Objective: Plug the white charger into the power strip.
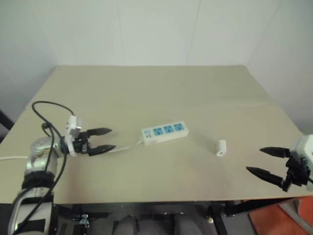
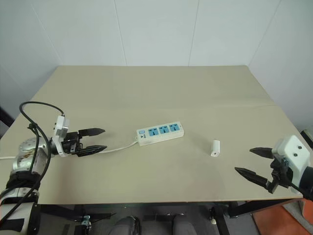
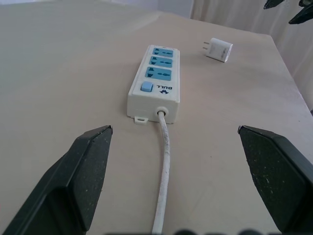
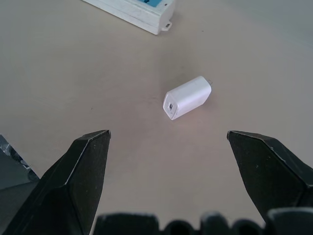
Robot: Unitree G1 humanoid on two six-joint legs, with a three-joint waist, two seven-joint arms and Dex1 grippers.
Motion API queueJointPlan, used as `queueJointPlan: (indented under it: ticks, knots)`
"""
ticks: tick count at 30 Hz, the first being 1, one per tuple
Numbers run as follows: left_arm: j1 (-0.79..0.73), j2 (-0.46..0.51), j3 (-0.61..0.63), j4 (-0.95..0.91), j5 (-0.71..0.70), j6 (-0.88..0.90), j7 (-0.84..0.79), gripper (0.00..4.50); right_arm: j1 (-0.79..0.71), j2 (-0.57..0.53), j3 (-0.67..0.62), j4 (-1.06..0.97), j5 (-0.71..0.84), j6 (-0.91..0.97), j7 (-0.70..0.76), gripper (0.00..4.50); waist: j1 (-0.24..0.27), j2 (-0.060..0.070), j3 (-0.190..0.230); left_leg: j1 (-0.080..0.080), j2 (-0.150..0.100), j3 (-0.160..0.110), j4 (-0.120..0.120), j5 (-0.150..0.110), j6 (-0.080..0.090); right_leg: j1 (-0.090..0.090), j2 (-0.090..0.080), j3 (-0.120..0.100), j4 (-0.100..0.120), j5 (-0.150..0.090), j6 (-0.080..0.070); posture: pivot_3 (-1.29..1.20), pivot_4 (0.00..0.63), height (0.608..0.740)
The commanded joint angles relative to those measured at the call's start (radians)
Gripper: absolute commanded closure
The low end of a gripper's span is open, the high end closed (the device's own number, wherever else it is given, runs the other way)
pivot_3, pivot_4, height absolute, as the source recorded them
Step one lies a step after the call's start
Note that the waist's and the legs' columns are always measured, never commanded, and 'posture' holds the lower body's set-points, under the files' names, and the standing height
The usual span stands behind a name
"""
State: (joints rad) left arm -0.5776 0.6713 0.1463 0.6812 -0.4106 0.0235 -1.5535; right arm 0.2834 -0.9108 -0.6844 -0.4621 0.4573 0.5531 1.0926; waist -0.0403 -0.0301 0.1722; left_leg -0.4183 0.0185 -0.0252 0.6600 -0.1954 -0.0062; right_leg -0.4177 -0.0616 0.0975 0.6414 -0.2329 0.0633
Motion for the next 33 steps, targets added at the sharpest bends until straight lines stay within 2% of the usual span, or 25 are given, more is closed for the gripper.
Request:
queueJointPlan:
  ticks: [1, 8, 13, 17, 21, 24, 33]
  knots:
    - [-0.069, -0.02, -0.01, 0.072, 0.019, -0.05, -0.022, 0.02, -0.007, 0.007, -0.031, -0.05, 0.029, 0.001, -0.032, 0.0, 0.001, 0.0, 0.0, 0.0, 0.0, 0.0, 0.0, 0.0, 0.0, 0.0, 0.0, 0.0, 0.0, 0.0, 0.0, 0.0, 0.15, 0.74]
    - [-0.283, -0.157, -0.034, 0.405, 0.115, -0.241, -0.018, 0.02, -0.091, -0.004, 0.049, -0.153, 0.063, 0.009, -0.101, 0.0, 0.007, -0.002, 0.0, -0.001, -0.001, -0.001, 0.0, 0.0, 0.0, 0.001, 0.0, 0.0, -0.001, 0.0, 0.001, 0.0, 0.15, 0.74]
    - [-0.371, -0.236, -0.045, 0.553, 0.193, -0.359, 0.066, 0.02, -0.198, -0.012, 0.18, -0.248, 0.08, 0.037, -0.176, 0.0, -0.002, -0.002, 0.0, -0.004, -0.001, -0.001, 0.0, 0.0, 0.0, -0.002, 0.0, 0.0, -0.001, 0.001, 0.001, 0.0, 0.15, 0.74]
    - [-0.412, -0.272, -0.062, 0.609, 0.263, -0.404, 0.116, 0.02, -0.285, 0.014, 0.287, -0.316, 0.1, 0.065, -0.265, 0.0, -0.001, -0.002, 0.0, -0.004, -0.001, -0.002, 0.0, 0.0, 0.0, -0.002, 0.0, 0.0, -0.001, 0.001, 0.001, 0.0, 0.15, 0.74]
    - [-0.436, -0.296, -0.102, 0.638, 0.357, -0.454, 0.208, 0.02, -0.316, 0.031, 0.328, -0.334, 0.096, 0.079, -0.32, 0.0, 0.005, -0.003, 0.0, -0.005, -0.002, -0.002, 0.0, 0.0, 0.0, -0.002, 0.0, 0.0, -0.002, 0.001, 0.002, 0.0, 0.15, 0.74]
    - [-0.444, -0.31, -0.12, 0.652, 0.405, -0.462, 0.255, 0.02, -0.308, 0.035, 0.335, -0.351, 0.098, 0.091, -0.351, 0.0, 0.01, -0.003, 0.0, -0.005, -0.002, -0.002, 0.0, 0.0, 0.0, -0.002, 0.0, 0.0, -0.001, 0.001, 0.002, 0.0, 0.15, 0.74]
    - [-0.446, -0.381, -0.082, 0.668, 0.413, -0.394, 0.298, 0.02, -0.239, 0.048, 0.347, -0.394, 0.094, 0.097, -0.405, 0.0, 0.018, -0.003, 0.0, -0.005, -0.002, -0.002, 0.001, 0.0, 0.0, -0.002, 0.0, 0.0, -0.001, 0.001, 0.002, 0.0, 0.15, 0.74]
